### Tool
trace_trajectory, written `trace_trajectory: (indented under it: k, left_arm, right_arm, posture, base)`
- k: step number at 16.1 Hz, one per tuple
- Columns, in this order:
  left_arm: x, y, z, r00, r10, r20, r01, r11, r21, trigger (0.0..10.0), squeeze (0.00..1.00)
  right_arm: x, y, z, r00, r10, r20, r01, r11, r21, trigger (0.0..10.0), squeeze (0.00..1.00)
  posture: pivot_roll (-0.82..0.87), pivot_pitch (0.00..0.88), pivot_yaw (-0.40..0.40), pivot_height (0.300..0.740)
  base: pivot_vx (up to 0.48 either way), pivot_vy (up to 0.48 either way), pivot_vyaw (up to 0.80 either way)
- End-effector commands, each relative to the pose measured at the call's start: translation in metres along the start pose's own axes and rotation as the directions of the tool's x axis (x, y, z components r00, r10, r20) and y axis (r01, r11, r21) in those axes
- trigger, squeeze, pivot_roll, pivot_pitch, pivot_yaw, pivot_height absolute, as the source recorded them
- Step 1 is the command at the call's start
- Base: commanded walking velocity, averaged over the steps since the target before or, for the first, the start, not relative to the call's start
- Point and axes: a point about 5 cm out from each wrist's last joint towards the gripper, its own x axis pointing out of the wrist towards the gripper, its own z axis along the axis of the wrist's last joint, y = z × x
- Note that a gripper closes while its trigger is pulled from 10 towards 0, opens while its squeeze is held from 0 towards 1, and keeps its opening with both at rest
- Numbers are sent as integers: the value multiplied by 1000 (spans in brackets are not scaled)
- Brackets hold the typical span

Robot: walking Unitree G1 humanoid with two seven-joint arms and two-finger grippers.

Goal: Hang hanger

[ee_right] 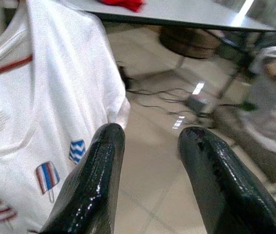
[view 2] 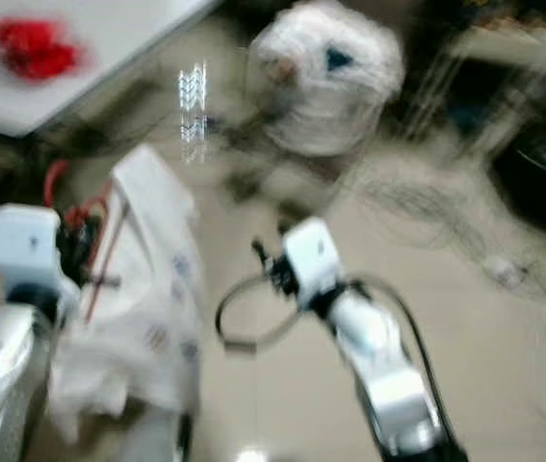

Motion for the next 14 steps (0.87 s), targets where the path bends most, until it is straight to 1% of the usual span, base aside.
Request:
trace_trajectory:
  k: [1,3,4,6,7,8,11,14]
  left_arm:
    - [-3,-4,11,999,-2,49,1,1000,13,10000,0]
    - [-6,-4,8,999,5,39,-6,1000,12,10000,0]
    - [-10,-3,6,999,26,32,-26,1000,3,10000,0]
    - [-14,-2,5,998,46,35,-46,999,-3,10000,0]
    - [-13,-2,5,998,48,37,-48,999,-4,10000,0]
    - [-11,-2,7,997,64,45,-64,998,-8,10000,0]
    - [-7,0,9,996,73,60,-73,997,2,10000,0]
    - [-1,2,13,992,91,84,-91,996,3,10000,0]
  right_arm:
    - [-2,-6,5,1000,3,24,-2,999,-37,10000,0]
    - [0,-7,7,999,10,30,-9,999,-36,10000,0]
    - [1,-9,7,999,9,34,-8,1000,-29,10000,0]
    - [2,-8,4,999,38,29,-36,998,-46,10000,0]
    - [2,-7,4,999,44,31,-43,998,-43,10000,0]
    - [4,-7,5,997,63,34,-61,997,-54,10000,0]
    - [8,-8,7,996,76,42,-72,994,-77,10000,0]
    - [11,-17,11,998,29,56,-24,996,-88,10000,0]
  posture:
    - [109,80,-130,740]
    - [115,77,-135,740]
    - [123,73,-143,740]
    - [131,63,-154,740]
    - [131,63,-154,740]
    - [134,56,-159,740]
    - [138,45,-167,740]
    - [137,46,-170,740]
  base:
    - [0,-480,800]
    - [0,-480,800]
    - [0,-480,800]
    - [0,-480,800]
    - [0,-480,800]
    - [0,-480,800]
    - [0,-480,800]
    - [0,-480,800]
